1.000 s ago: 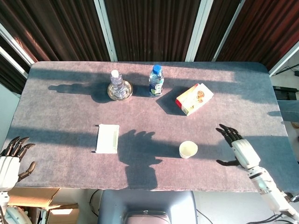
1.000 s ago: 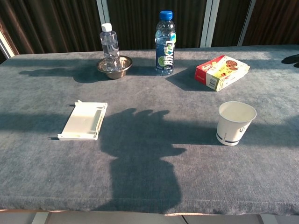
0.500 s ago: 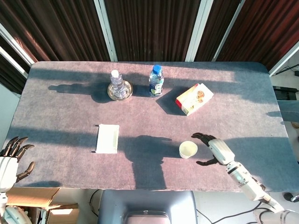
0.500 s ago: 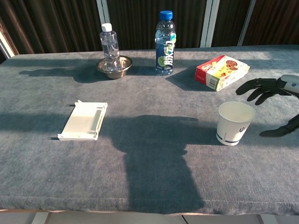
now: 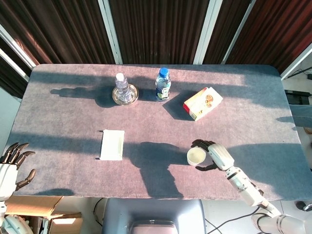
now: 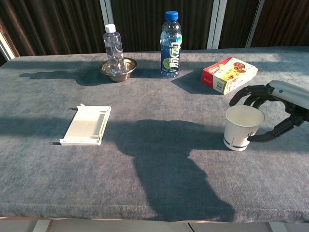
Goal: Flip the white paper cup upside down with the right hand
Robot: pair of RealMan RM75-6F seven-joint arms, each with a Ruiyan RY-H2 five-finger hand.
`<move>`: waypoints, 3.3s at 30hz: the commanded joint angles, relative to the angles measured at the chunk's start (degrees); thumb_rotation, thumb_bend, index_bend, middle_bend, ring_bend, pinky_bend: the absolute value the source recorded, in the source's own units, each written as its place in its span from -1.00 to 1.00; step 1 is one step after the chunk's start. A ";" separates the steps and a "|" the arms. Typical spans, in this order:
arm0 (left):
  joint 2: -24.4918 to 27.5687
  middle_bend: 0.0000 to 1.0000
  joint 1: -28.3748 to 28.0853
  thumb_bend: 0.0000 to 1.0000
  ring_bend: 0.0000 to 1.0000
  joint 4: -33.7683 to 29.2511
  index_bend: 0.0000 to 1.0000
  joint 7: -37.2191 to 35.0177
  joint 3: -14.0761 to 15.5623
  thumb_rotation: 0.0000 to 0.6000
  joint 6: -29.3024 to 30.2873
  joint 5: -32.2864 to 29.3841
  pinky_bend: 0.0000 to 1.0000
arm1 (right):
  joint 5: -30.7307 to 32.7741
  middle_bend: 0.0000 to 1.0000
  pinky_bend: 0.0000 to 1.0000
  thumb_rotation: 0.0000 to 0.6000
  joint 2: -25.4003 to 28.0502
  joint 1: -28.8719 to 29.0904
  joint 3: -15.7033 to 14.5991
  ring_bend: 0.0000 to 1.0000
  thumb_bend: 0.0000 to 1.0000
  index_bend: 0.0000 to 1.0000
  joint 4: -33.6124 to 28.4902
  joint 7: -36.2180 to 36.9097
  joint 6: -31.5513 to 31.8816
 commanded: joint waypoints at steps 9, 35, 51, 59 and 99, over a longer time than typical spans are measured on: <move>0.22 -0.68 -0.02 -0.41 -0.79 -0.09 -0.31 -0.55 0.17 1.00 -0.22 0.15 -0.22 | 1.26 -0.07 0.20 1.00 -3.68 -0.07 0.56 0.01 -0.49 0.16 5.02 -0.09 2.24; 1.25 -0.68 -0.31 -0.41 -0.79 -2.25 -0.30 0.24 0.98 1.00 -2.73 -0.54 -0.21 | 15.32 -0.07 0.20 1.00 11.52 -0.19 5.24 0.01 -0.47 0.12 -22.94 -73.67 -4.90; 1.43 -0.68 -0.37 -0.41 -0.79 -2.47 -0.30 0.12 1.11 1.00 -3.07 -0.54 -0.21 | 17.14 -0.34 0.06 1.00 6.14 3.10 3.88 -0.36 -0.47 -0.20 -15.61 -65.04 -10.80; 1.59 -0.68 -0.29 -0.41 -0.79 -2.61 -0.30 -0.08 1.11 1.00 -3.04 -0.65 -0.21 | 14.02 -0.66 -0.01 1.00 5.47 2.84 3.16 -0.66 -0.47 -0.54 -12.24 -57.53 -8.35; 1.84 -0.68 -0.37 -0.41 -0.79 -2.89 -0.30 -0.20 1.26 1.00 -3.75 -0.95 -0.20 | 14.46 -0.14 0.20 1.00 -1.55 7.37 4.82 -0.09 0.15 0.27 6.50 -50.42 -9.33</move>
